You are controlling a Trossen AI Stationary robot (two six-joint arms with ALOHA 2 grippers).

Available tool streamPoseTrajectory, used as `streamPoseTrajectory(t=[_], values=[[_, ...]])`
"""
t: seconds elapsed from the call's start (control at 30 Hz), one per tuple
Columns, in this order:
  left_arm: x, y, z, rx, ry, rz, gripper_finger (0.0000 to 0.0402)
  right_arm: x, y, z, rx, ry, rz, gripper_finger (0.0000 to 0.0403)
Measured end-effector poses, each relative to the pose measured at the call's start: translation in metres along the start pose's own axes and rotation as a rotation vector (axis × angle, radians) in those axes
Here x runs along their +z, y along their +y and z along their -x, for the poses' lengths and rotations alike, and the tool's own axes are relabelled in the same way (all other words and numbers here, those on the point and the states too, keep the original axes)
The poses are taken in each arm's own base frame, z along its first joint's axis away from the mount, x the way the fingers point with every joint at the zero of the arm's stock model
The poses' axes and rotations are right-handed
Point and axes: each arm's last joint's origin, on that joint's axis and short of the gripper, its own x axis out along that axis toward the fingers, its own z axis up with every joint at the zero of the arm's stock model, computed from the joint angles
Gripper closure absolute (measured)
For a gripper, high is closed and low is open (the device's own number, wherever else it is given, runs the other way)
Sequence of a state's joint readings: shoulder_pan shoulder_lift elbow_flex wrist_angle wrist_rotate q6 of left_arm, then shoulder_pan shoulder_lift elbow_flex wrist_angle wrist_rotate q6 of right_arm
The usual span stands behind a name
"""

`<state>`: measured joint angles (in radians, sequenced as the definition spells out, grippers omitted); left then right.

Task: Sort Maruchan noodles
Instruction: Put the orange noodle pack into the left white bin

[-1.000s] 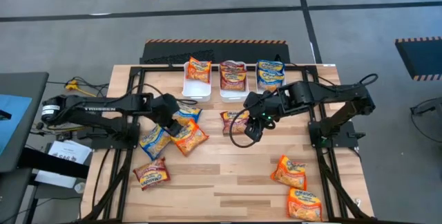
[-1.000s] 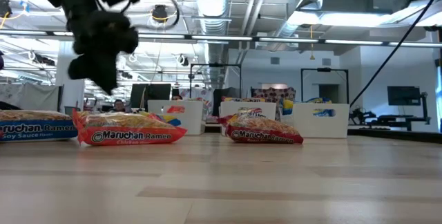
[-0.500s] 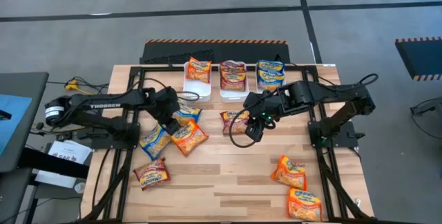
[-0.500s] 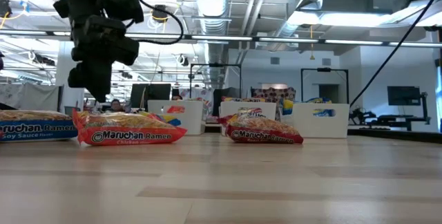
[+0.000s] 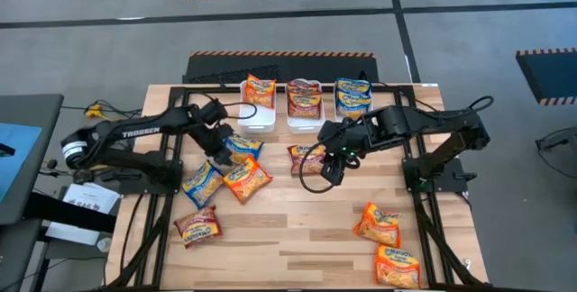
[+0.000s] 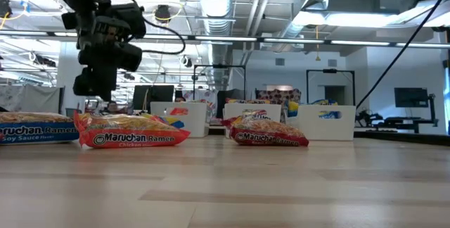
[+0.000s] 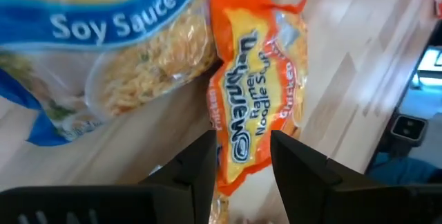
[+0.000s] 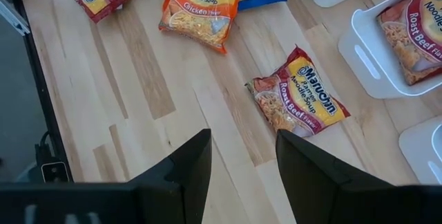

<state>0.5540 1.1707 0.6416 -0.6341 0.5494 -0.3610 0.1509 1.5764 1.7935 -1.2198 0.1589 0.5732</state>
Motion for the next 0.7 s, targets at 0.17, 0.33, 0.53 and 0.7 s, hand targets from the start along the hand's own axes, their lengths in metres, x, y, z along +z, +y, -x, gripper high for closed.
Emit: streamPoseTrajectory(t=[0.17, 0.33, 0.53, 0.7], values=[[-0.004, 0.011, -0.019, 0.006, 0.064, 0.067, 0.0281, 0.0, 0.0, 0.0, -0.001, 0.002, 0.004, 0.0216], [-0.002, 0.015, -0.03, -0.016, 0.097, 0.087, 0.0281, 0.0, 0.0, 0.0, -0.001, 0.003, 0.007, 0.0216], [0.002, 0.015, -0.044, -0.034, 0.12, 0.08, 0.0281, -0.001, 0.0, 0.0, -0.003, 0.006, 0.008, 0.0216], [0.005, 0.015, -0.063, -0.059, 0.151, 0.084, 0.0281, -0.001, 0.0, 0.0, -0.003, 0.006, 0.007, 0.0216]])
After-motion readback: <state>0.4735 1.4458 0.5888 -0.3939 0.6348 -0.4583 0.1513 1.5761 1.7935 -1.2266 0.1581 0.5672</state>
